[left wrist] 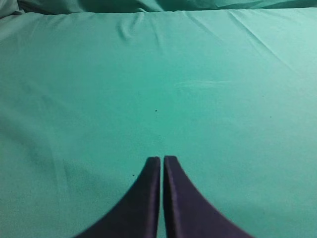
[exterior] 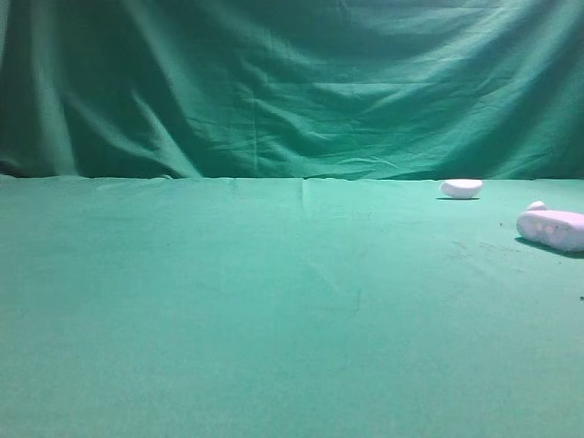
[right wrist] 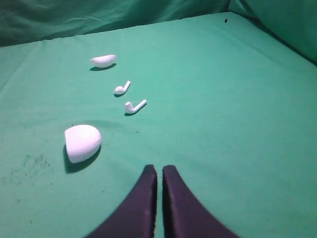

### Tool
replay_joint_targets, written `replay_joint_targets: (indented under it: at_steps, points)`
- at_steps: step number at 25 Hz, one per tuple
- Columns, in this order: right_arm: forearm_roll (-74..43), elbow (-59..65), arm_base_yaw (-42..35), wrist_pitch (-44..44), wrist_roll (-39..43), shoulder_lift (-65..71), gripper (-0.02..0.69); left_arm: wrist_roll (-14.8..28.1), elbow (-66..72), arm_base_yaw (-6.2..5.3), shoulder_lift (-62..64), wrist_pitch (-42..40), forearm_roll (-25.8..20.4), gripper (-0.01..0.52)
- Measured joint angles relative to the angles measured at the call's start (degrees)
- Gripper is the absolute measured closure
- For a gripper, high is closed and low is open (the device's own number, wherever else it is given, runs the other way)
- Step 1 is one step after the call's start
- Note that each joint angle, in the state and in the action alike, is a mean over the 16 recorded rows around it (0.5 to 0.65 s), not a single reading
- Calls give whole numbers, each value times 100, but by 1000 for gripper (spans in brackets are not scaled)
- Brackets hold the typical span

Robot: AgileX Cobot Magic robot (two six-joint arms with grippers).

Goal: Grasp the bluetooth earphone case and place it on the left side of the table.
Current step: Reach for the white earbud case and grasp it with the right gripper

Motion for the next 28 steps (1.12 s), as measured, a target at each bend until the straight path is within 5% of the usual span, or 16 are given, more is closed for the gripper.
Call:
replay_joint_targets:
  at_steps: [13,23,28]
  points:
    - [-128,5,0,-81,28,0,665,0,0,0,0,0,0,514]
    - [-580,-63,0,-1603,448,31,665,0,0,0,0,0,0,514]
    - [-703,-629,0,-1556,679,430,665,0,0,0,0,0,0,514]
